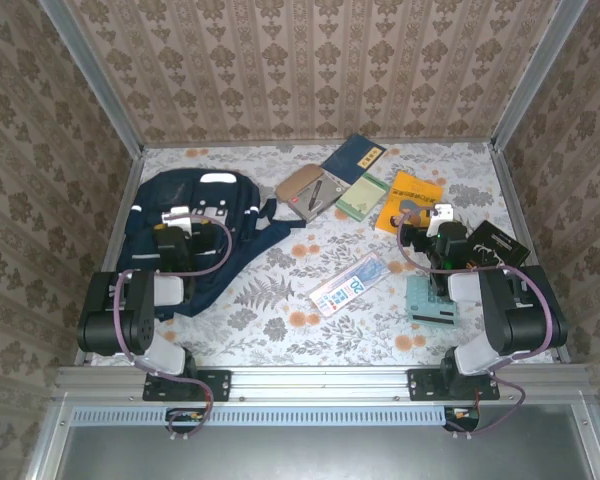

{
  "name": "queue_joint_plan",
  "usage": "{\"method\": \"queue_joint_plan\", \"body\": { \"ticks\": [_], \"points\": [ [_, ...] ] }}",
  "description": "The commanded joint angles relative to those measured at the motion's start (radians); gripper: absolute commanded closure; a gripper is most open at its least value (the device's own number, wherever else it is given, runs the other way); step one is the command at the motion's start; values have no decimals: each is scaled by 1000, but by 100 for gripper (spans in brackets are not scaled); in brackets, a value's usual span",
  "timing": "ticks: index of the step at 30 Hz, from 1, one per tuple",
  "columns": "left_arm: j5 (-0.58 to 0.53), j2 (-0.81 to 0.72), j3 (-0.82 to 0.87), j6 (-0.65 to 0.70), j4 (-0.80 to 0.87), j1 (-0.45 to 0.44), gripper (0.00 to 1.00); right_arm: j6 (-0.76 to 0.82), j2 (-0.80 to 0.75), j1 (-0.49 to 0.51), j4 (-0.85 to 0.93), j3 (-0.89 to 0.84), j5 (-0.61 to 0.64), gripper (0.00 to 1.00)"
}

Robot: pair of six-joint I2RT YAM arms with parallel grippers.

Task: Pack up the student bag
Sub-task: Rotate the student bag at the middle-left of the table.

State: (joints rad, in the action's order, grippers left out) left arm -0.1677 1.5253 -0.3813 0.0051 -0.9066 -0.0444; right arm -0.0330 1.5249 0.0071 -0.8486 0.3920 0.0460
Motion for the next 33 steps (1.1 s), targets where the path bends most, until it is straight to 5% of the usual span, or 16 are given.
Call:
{"method": "queue_joint_plan", "body": {
  "ticks": [1,26,29,33],
  "points": [
    [24,11,-14,27,30,3,0,-7,2,-1,2,19,7,0],
    [72,2,-24,26,61,17,0,-7,3,-1,5,20,8,0],
    [64,-38,-66,25,163,18,0,-7,-1,-1,-5,13,7,0],
    [-1,-173,-232,-13,542,15,0,-23,-102,-1,118,40,51,0]
  ]
}}
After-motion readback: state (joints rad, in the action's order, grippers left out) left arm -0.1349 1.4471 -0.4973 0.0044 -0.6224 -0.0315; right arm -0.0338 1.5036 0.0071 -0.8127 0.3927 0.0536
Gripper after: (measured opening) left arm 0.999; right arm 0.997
